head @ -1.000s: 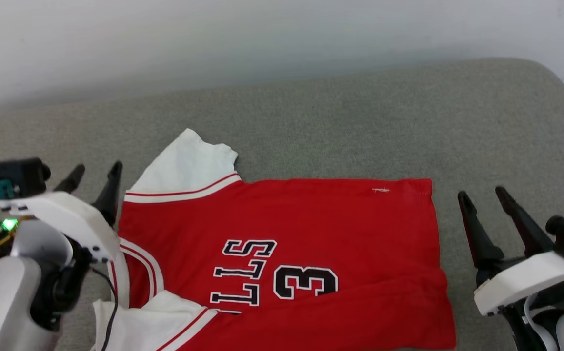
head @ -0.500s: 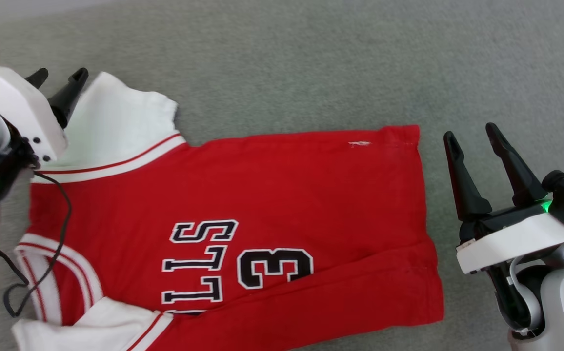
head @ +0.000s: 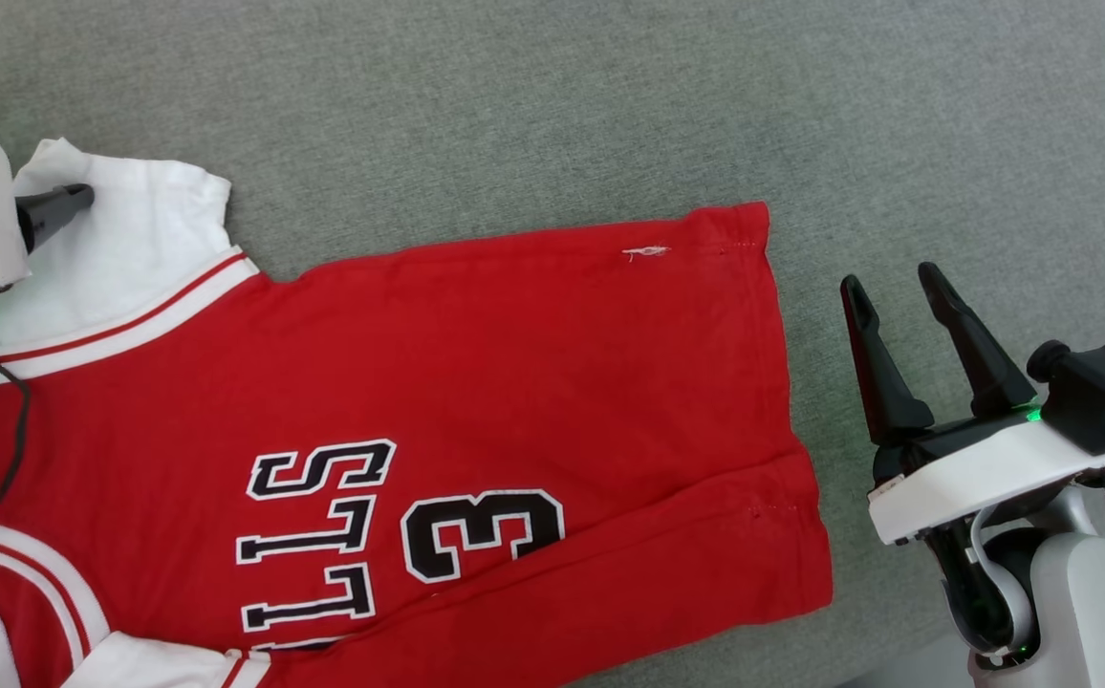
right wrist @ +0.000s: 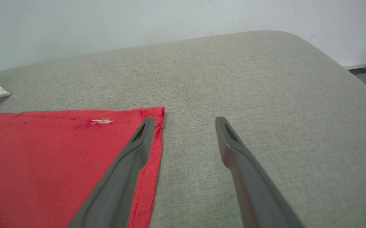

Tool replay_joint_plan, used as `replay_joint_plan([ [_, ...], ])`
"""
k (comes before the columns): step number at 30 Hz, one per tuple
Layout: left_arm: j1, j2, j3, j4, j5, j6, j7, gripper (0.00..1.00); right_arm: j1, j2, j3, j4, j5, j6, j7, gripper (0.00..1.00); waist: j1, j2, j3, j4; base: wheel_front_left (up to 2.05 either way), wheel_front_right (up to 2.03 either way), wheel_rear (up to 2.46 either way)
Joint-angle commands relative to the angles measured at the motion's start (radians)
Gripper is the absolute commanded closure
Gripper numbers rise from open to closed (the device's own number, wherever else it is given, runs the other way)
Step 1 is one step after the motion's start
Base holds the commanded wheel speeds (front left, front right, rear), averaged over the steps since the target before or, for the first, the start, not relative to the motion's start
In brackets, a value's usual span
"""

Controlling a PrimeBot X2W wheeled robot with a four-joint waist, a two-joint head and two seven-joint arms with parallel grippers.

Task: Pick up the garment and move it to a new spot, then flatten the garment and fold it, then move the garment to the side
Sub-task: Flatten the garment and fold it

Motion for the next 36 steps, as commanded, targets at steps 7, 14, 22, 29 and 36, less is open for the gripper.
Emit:
replay_joint_plan([
  [7, 0.116, -0.074, -0.074, 0.070, -0.038, 0.023, 0.100, 1.00, -0.027, -0.005, 0.010, 0.011, 0.056, -0.001, 0.041, 0.00, -0.0001, -0.0001, 0.002, -0.008, 0.00, 0.00, 0.00],
  [14, 0.075, -0.097, -0.067, 0.082, 0.008, -0.006, -0.040, 1.00, -0.091, -0.064, 0.025, 0.072, 0.155, -0.001, 0.197, 0.00, -0.0001, -0.0001, -0.033, 0.029, 0.00, 0.00, 0.00],
  [22, -0.015, -0.152, -0.023, 0.043, 0.006, -0.038, -0.202, 1.00, -0.202, -0.151, 0.030, 0.165, 0.223, -0.001, 0.486, 0.00, -0.0001, -0.0001, -0.070, 0.139, 0.00, 0.00, 0.00],
  [29, -0.029, -0.173, -0.037, -0.039, 0.008, -0.063, -0.244, 1.00, -0.298, -0.179, 0.010, 0.243, 0.242, -0.001, 0.646, 0.00, -0.0001, -0.0001, -0.046, 0.217, 0.00, 0.00, 0.00],
  [36, -0.011, -0.182, -0.060, -0.076, 0.013, -0.074, -0.273, 1.00, -0.327, -0.166, 0.044, 0.353, 0.258, -0.001, 0.811, 0.51, -0.0001, -0.0001, -0.026, 0.249, 0.00, 0.00, 0.00],
])
